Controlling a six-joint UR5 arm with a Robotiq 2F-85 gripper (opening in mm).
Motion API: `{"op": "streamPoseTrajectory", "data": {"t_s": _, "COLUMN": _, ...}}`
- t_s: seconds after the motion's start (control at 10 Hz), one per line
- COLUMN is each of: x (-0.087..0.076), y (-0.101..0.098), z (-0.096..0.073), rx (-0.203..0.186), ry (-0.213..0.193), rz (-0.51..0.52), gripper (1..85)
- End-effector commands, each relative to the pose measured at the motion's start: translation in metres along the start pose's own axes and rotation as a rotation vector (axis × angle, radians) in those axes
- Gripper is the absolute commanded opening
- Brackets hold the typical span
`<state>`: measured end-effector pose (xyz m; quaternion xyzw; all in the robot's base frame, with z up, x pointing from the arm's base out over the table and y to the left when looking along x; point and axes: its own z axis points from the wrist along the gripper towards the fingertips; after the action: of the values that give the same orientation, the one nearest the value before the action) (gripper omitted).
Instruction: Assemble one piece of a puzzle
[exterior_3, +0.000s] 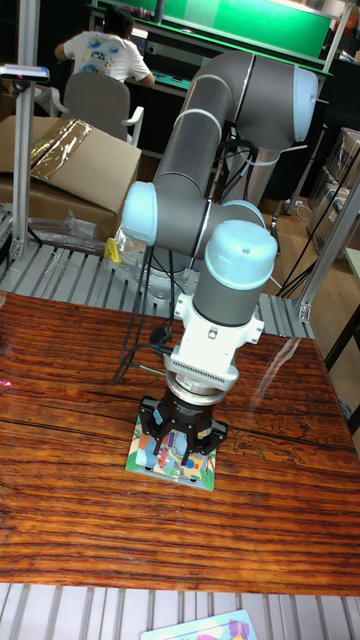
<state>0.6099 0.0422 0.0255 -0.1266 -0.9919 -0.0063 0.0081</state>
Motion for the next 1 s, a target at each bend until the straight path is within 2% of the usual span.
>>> {"op": "streamPoseTrajectory", "data": {"t_s": 0.0, "x": 0.007, "y": 0.006, "z": 0.003, "rx": -0.007, "ry": -0.004, "rz": 0.018, "gripper": 1.3}}
{"op": "streamPoseTrajectory", "data": {"t_s": 0.4, "x": 0.011, "y": 0.007, "z": 0.007, "rx": -0.004, "ry": -0.014, "rz": 0.017, "gripper": 1.3}}
{"op": "streamPoseTrajectory", "data": {"t_s": 0.9, "x": 0.025, "y": 0.004, "z": 0.015, "rx": 0.009, "ry": 0.013, "rz": -0.01, "gripper": 1.3}}
